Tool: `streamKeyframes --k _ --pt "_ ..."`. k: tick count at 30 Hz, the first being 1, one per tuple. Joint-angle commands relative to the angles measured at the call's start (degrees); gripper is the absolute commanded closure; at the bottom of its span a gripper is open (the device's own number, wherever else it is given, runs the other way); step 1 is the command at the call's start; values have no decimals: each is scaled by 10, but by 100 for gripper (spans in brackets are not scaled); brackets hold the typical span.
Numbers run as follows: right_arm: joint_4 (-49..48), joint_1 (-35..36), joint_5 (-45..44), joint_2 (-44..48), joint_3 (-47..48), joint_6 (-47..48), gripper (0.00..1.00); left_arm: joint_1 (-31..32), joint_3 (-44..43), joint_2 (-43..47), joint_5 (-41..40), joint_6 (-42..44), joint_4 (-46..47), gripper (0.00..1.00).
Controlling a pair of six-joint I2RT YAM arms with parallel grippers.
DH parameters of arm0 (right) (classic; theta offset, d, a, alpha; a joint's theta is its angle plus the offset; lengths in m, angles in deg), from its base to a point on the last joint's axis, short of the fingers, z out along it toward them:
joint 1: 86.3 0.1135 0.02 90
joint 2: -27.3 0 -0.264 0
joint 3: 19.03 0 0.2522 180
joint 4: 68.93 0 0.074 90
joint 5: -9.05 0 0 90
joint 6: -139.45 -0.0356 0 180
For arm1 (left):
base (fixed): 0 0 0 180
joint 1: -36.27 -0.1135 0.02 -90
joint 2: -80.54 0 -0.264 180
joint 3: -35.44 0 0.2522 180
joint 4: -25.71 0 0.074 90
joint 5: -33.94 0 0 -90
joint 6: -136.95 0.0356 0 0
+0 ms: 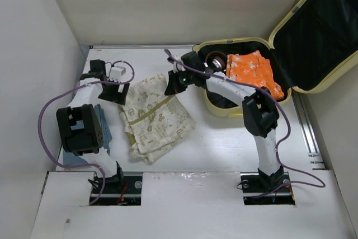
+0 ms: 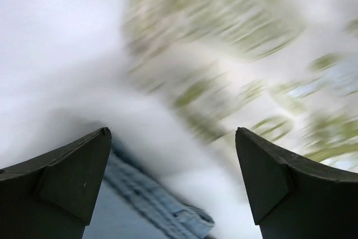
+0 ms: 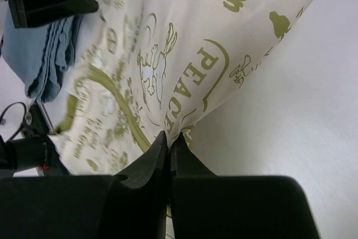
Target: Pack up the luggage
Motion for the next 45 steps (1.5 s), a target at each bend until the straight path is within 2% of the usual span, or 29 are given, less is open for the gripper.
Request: streamKeyframes --k 1,6,10,14,20,27,31,35,37,42,43,45 --pt "87 -51 -21 56 79 57 100 -35 -53 9 18 -27 -35 10" --pt "219 -139 -78 96 142 101 100 -46 -58 9 0 -20 -35 10" --pt "274 -218 -108 138 156 139 100 -46 -38 15 -6 -15 -24 9" --pt "290 -287 -127 187 140 171 100 -46 -38 15 -11 -15 -24 9" --pt "284 -391 -104 195 134 229 100 -46 -56 1 -11 -21 -24 9" --pt "284 -494 -80 126 120 272 100 -46 -61 -4 -16 -21 -29 9" --pt "300 -510 -101 74 151 311 100 -46 -50 -4 -22 -21 -29 9" --pt "321 -510 -148 15 220 328 100 -46 -50 1 -28 -16 -29 9" --pt "335 -510 -194 1 253 328 100 -46 -50 1 -34 -16 -29 9" --pt "328 -492 -230 0 272 333 100 -46 -50 8 -49 -10 -29 9" --pt "328 -487 -239 -5 272 333 97 -46 -50 8 -55 -10 -29 9" --pt "328 -481 -253 -12 277 333 69 -46 -50 8 -55 -10 -29 9"
